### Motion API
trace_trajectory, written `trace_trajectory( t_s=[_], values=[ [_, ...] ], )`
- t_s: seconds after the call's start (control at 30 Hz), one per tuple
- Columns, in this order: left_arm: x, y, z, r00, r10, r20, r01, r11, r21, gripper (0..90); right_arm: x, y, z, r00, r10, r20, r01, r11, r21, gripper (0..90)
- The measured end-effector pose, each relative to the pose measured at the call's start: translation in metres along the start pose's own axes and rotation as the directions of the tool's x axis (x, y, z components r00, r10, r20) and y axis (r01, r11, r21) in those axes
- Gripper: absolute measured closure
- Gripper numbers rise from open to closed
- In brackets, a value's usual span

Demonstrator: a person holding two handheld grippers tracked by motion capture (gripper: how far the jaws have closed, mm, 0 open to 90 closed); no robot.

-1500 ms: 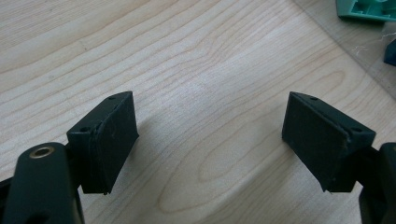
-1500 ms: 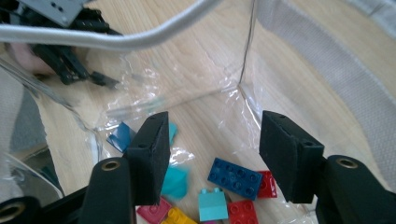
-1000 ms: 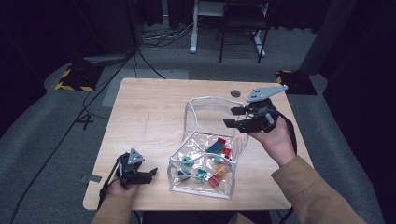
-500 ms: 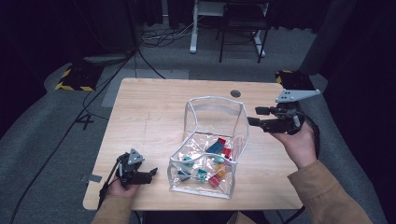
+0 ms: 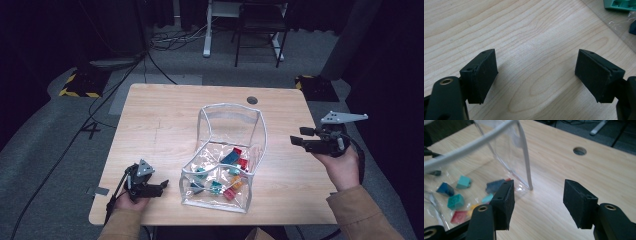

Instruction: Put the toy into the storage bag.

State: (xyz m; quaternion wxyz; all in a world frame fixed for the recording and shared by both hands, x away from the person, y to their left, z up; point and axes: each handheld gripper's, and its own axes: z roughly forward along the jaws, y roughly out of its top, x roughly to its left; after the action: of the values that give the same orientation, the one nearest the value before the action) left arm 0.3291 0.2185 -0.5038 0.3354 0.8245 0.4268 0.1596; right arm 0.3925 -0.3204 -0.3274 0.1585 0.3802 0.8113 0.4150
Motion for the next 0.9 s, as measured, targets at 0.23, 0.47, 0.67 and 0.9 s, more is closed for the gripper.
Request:
trace_trajectory(
  t_s=[0.23,0.47,0.67,0.9],
  values=[
    [0.0,0.0,0.0,1.0,0.0,0.0,0.0,1.0,0.0,18.3,-0.014,-0.029,-0.004,0.9984,0.043,0.038,-0.044,0.999,0.031,40.8],
    [0.0,0.0,0.0,1.0,0.0,0.0,0.0,1.0,0.0,18.3,-0.029,-0.064,-0.002,0.9931,0.094,0.069,-0.1,0.992,0.082,39.5],
    [0.0,0.0,0.0,1.0,0.0,0.0,0.0,1.0,0.0,18.3,-0.039,-0.094,0.002,0.9867,0.137,0.088,-0.147,0.982,0.115,39.5],
    [0.0,0.0,0.0,1.0,0.0,0.0,0.0,1.0,0.0,18.3,-0.043,-0.119,0.011,0.9818,0.16,0.103,-0.174,0.973,0.149,38.6]
  ],
)
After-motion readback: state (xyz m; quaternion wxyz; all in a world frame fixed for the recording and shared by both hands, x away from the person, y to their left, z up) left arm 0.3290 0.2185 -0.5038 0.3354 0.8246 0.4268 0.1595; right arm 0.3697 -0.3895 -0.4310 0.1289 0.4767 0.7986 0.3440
